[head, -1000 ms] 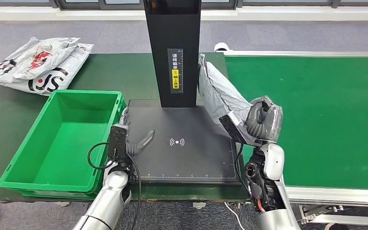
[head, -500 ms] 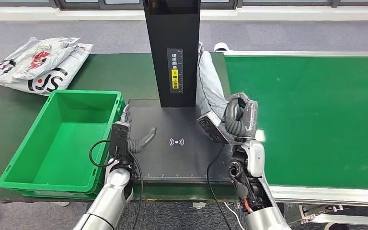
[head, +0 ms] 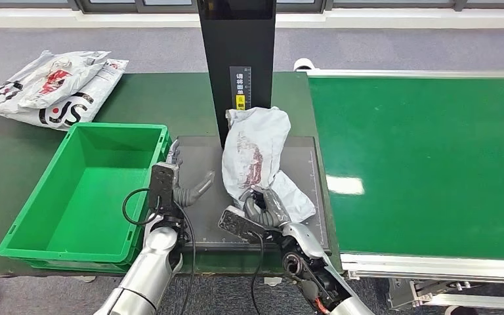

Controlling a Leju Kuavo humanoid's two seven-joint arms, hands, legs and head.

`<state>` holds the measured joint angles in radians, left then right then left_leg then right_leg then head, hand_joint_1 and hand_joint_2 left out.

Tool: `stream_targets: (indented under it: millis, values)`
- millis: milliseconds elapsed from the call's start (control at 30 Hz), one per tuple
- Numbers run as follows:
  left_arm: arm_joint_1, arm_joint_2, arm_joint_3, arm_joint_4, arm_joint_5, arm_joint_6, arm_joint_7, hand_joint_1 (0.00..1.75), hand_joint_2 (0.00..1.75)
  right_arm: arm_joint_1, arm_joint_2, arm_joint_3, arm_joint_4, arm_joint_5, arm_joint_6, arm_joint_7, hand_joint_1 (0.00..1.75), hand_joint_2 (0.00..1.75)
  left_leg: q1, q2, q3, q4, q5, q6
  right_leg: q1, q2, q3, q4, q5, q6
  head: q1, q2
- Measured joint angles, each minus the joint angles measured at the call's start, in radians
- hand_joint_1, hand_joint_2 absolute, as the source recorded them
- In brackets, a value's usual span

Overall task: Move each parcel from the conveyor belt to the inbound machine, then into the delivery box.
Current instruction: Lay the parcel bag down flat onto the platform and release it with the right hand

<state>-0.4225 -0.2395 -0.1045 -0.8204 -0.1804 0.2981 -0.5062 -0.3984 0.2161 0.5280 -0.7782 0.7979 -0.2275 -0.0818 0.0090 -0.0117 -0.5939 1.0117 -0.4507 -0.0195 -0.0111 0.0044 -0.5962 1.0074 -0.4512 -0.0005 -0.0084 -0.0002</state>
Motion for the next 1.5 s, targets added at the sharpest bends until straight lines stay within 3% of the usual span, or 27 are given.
stream_targets:
  millis: [167,400,600,800,1233,1500]
  values:
    - [0.002,0.005,0.0,-0.006,0.017,0.006,-0.001,0.0,1.75,0.015,-0.03,0.029,0.006,-0.046,0.001,-0.039,0.0,1.75,0.0,0.0,0.0,0.0,0.0,0.0,0.0,0.0,0.0,0.0,0.0,0.0,0.0,0.0]
    - [0.018,0.012,0.0,-0.042,0.041,0.042,-0.025,0.0,1.75,0.068,-0.051,0.014,-0.067,-0.173,-0.072,-0.149,0.0,1.75,0.0,0.0,0.0,0.0,0.0,0.0,0.0,0.0,0.0,0.0,0.0,0.0,0.0,0.0]
    - [0.031,0.011,-0.001,-0.079,0.034,0.103,-0.088,0.0,1.75,0.116,-0.058,-0.062,-0.171,-0.381,-0.175,-0.299,0.0,1.75,0.0,0.0,0.0,0.0,0.0,0.0,0.0,0.0,0.0,0.0,0.0,0.0,0.0,0.0]
    - [0.039,0.009,-0.028,-0.076,0.012,0.124,-0.117,0.0,1.75,0.102,-0.071,-0.132,-0.176,-0.675,-0.208,-0.461,0.0,1.75,-0.001,0.001,0.0,0.0,0.0,0.0,0.0,0.0,0.0,0.0,0.0,0.0,0.0,0.0]
    - [0.031,0.011,-0.165,0.059,-0.207,0.042,-0.03,0.0,1.75,0.019,-0.064,-0.174,-0.105,-0.742,-0.222,-0.461,0.0,1.75,-0.001,0.001,0.0,0.0,0.0,0.0,0.0,0.0,0.0,0.0,0.001,0.0,0.0,0.0]
    - [-0.008,0.023,-0.258,0.222,-0.467,0.072,0.105,0.0,1.75,-0.06,-0.061,-0.185,-0.017,-0.742,-0.172,-0.468,0.0,1.75,-0.001,0.001,0.0,0.0,0.0,0.0,0.0,0.0,0.0,0.0,0.001,0.0,0.0,0.0]
